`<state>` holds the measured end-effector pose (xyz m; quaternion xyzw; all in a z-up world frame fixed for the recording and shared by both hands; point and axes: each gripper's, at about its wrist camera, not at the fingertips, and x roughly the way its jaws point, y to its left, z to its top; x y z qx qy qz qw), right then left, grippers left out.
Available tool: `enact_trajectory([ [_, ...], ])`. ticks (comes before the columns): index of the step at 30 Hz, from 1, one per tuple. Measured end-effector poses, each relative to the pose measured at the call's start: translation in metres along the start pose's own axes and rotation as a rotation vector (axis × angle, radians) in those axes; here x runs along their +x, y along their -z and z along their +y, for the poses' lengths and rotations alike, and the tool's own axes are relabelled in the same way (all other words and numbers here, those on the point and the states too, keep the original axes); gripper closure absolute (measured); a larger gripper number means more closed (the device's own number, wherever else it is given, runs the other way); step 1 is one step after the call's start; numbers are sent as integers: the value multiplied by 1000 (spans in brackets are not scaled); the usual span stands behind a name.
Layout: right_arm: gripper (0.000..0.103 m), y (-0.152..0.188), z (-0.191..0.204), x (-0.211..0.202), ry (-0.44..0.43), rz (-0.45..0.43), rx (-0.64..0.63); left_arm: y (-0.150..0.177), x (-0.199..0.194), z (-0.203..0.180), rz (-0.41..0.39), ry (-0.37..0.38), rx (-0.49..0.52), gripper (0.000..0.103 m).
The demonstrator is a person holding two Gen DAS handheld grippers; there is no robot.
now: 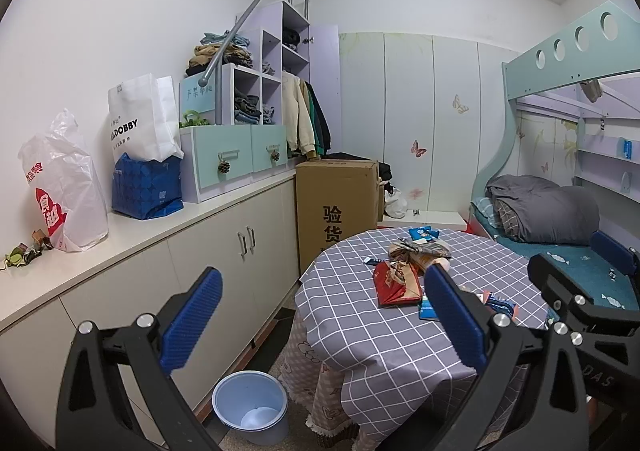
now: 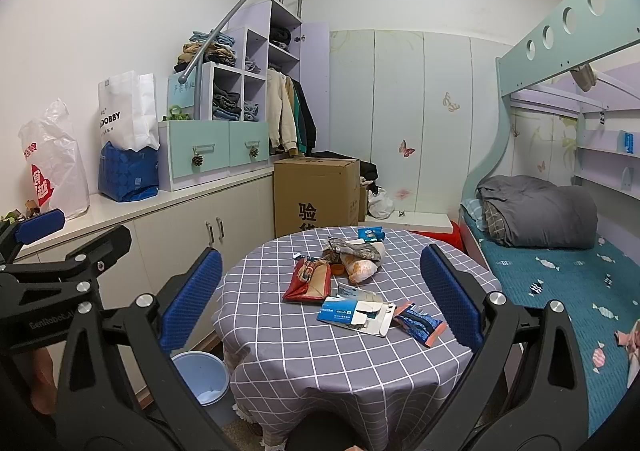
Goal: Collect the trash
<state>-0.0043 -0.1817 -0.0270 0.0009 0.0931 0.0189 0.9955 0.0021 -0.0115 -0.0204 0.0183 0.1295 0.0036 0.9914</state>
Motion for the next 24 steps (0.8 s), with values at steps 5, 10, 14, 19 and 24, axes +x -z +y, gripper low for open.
enact_trajectory([
  [5, 6, -1, 0, 0, 1, 0, 1, -2, 1, 1, -1, 0, 0, 4],
  [10, 6, 4, 2, -1, -4, 3, 3, -2, 1, 1, 0, 0, 0, 4],
  [14, 6, 5, 3, 0, -3, 6, 3, -2, 4, 3, 8, 0, 1, 4],
  [19, 6, 7, 4, 1, -14, 13, 12, -2, 6, 5, 14, -1, 4, 4],
  [24, 6, 3, 3, 8, -23, 27, 15, -2, 13, 7, 40, -2, 3, 4],
])
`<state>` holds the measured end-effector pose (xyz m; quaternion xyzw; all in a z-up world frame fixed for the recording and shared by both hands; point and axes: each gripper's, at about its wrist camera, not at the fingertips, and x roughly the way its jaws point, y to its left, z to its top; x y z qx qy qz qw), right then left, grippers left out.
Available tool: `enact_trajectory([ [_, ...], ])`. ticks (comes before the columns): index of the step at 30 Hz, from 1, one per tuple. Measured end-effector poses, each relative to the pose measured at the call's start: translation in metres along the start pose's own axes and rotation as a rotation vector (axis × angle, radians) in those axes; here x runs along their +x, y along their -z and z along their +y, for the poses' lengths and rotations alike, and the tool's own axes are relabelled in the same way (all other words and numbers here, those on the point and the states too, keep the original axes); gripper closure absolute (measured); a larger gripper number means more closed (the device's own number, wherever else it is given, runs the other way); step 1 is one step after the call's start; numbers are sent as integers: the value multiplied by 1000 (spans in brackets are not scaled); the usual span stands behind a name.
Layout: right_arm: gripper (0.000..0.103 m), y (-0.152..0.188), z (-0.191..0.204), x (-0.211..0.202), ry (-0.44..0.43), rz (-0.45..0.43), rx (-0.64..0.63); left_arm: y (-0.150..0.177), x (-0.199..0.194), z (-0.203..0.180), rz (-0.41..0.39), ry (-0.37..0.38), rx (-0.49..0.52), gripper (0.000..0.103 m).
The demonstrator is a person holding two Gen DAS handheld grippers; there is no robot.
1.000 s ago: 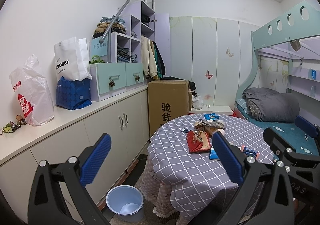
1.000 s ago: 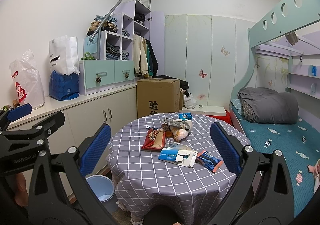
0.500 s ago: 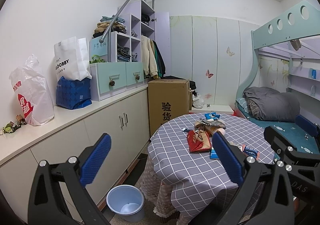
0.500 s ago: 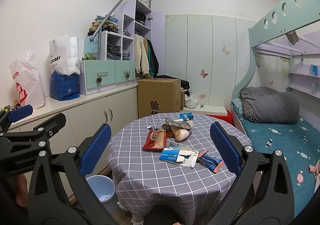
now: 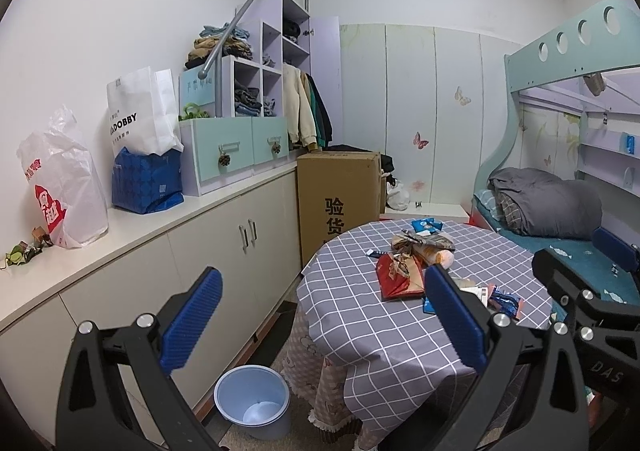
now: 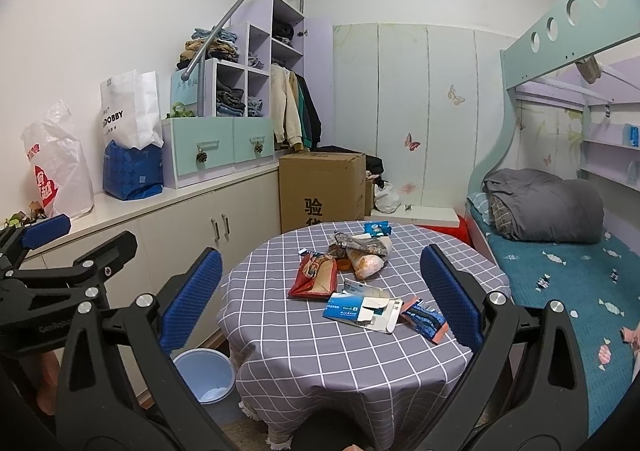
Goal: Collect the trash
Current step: 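Reach the right tool to the blue-orange wrapper and close on it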
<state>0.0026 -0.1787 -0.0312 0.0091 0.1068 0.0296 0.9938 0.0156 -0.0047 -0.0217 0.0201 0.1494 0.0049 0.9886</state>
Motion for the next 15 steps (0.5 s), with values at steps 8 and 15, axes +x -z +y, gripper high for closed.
enact_trajectory([
  [8, 6, 10, -10, 27, 0, 39, 26, 4, 30, -5, 53, -44, 30, 4],
  [15, 6, 30, -45, 72, 8, 136, 102, 20, 84, -22, 156, -79, 60, 4],
])
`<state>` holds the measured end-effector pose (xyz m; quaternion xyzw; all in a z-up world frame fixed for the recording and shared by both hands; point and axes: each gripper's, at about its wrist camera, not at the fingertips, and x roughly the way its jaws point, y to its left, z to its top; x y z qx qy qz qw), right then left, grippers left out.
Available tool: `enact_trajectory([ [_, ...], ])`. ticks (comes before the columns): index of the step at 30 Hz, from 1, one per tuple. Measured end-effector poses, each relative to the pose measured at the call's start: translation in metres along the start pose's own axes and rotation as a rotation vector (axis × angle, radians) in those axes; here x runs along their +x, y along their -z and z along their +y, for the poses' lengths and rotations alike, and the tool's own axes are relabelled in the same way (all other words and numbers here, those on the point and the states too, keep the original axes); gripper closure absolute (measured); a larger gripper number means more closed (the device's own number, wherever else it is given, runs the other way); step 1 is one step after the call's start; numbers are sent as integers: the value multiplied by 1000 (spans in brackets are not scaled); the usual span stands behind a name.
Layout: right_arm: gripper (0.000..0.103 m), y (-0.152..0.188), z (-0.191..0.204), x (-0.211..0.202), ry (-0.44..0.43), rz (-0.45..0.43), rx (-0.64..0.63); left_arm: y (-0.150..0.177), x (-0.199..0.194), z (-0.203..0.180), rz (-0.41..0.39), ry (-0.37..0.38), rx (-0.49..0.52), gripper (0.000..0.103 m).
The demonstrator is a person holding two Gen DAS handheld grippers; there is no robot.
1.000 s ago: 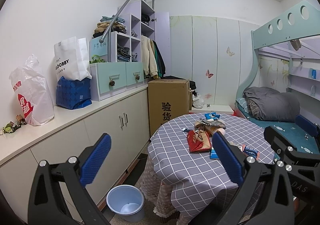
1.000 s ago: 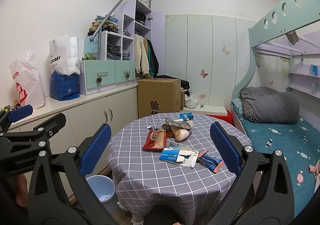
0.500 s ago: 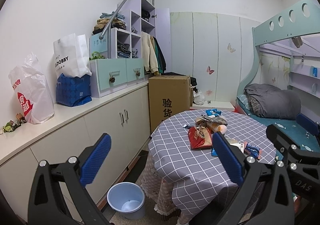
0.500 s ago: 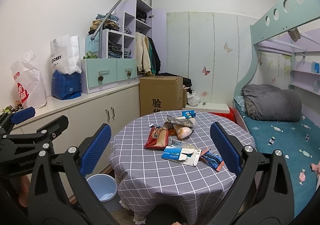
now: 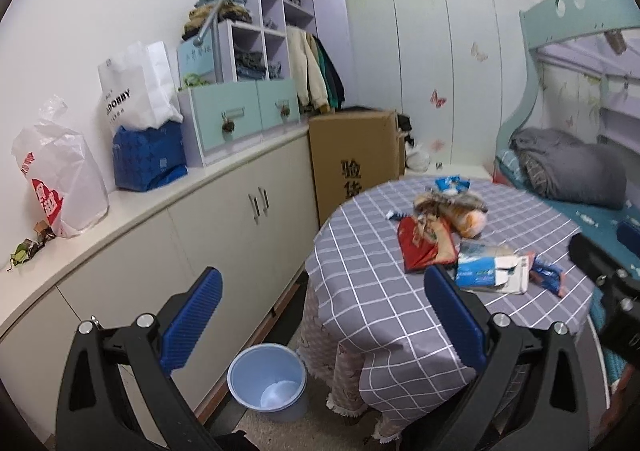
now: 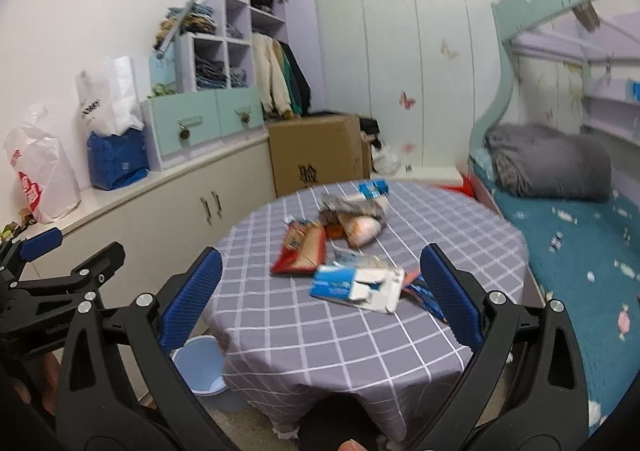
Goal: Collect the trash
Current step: 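Reach the right tool to the blue-orange wrapper and close on it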
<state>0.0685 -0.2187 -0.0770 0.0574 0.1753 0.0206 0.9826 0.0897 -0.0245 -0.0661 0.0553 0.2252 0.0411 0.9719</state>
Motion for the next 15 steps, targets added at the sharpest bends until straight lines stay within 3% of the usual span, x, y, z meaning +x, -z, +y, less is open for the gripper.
enact_trajectory([
  [7, 6, 16, -60, 44, 92, 93, 84, 7, 60, -45, 153, 111, 5, 4],
  [15, 6, 35, -124, 92, 178, 177, 167, 8, 112, -100, 210, 193, 36, 4],
])
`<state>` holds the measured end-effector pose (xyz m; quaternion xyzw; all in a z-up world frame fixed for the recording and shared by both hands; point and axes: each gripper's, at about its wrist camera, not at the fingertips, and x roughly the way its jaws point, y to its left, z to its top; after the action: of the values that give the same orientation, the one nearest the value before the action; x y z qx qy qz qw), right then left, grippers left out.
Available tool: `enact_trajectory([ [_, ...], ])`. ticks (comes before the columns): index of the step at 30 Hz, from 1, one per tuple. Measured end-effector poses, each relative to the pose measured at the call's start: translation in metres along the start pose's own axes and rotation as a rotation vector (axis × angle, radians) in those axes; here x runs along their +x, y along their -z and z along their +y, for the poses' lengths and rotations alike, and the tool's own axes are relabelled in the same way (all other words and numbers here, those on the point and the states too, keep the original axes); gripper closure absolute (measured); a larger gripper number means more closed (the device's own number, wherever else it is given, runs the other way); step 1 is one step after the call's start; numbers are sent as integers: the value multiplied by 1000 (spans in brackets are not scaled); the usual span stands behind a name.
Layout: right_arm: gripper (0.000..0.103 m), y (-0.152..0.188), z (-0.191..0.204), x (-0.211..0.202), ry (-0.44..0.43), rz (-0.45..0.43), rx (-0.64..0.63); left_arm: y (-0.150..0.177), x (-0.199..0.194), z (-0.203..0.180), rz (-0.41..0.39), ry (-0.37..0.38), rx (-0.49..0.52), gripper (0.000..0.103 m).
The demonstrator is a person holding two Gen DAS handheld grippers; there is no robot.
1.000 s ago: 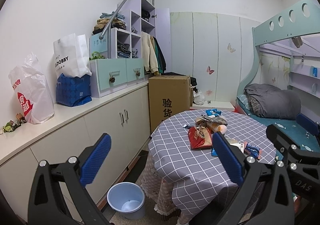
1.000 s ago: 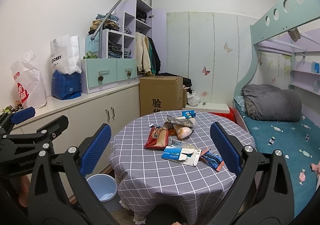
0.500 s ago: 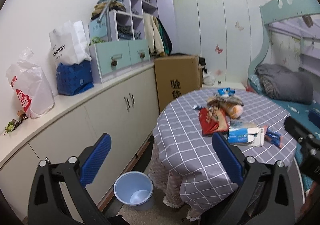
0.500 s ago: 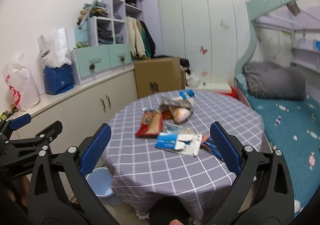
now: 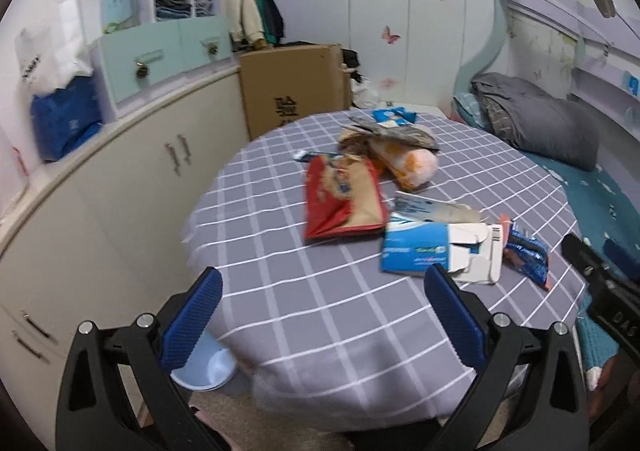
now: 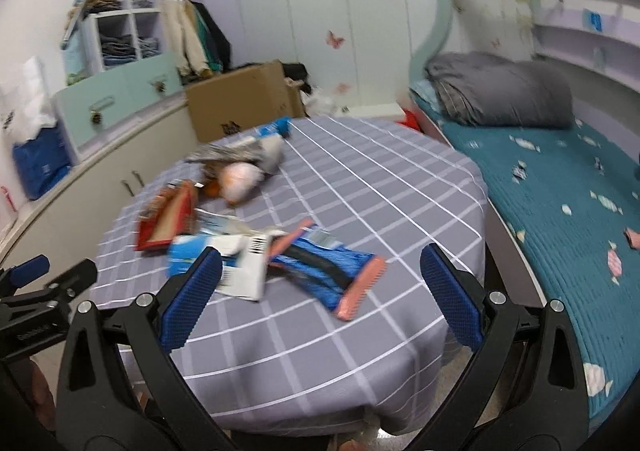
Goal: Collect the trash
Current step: 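Reach the right tool to the blue-orange wrapper and close on it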
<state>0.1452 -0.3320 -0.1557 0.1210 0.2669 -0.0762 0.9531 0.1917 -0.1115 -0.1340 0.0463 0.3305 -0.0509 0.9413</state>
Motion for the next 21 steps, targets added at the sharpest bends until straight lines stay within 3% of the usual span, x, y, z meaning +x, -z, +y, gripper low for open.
enact_trajectory([
  [10, 8, 6, -11, 52, -39, 99, -33, -9, 40, -24, 69, 116, -36, 4],
  [15, 48, 5, -15, 65, -40, 121, -51, -10, 54, -51, 91, 168, 26, 4],
  [16, 62, 5, -17, 65, -37, 117, -50, -11, 56, -57, 92, 169, 48, 4],
  [20, 64, 2, -30, 66, -37, 94, -10, -11, 60, -80, 99, 184, 117, 4],
  [21, 73, 1, -34, 65, -35, 84, 0, -11, 61, -90, 97, 187, 151, 4],
])
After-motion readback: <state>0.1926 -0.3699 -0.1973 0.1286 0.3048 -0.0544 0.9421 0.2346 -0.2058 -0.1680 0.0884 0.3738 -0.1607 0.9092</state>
